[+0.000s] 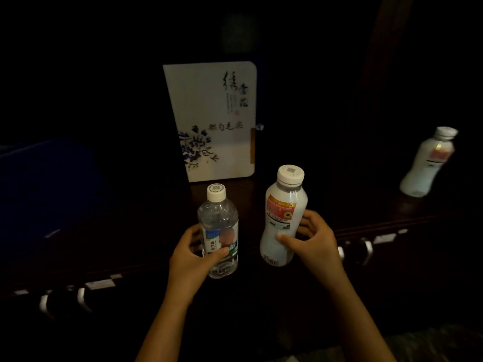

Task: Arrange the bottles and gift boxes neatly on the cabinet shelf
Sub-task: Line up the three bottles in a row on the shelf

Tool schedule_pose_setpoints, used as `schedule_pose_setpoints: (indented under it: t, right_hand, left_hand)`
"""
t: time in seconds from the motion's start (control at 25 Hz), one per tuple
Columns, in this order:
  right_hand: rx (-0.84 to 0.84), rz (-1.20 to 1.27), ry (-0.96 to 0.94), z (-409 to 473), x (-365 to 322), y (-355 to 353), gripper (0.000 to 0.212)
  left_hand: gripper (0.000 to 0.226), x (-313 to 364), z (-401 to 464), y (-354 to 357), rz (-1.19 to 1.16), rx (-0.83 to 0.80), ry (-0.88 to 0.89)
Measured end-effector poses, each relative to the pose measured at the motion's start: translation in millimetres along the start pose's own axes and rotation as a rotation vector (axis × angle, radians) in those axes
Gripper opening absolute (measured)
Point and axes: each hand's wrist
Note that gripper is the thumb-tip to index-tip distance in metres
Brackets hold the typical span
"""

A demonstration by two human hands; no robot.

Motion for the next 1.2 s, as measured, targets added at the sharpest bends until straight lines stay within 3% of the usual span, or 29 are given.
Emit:
schedule_pose_setpoints:
  t: [0.36,0.8,1.2]
  right_hand:
    - [0.176,-0.010,0.042,-94.8,45.1,-144.5,0.056]
    - [0.265,-0.092,0.053,-96.4,131.1,-396.0,0.056]
    - [0.237,-0.044,0.085,-24.2,188.7,-460.0,0.052]
  left_hand:
    - [0.060,5.3,-99.3,120.8,-0.029,-0.202,0.012]
    - [0.061,1.1,-178.2,381.6,-0.085,-0.189,0.032]
    - [0.057,-0.7,-125.3,461.5,-0.049,-0.082,0.057]
Point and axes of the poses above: each hand's wrist, its own z-axis towards the middle knuckle, its own y-axis out of the palm, x = y × z, and after that the axes turned 12 degrees about -z, right-handed
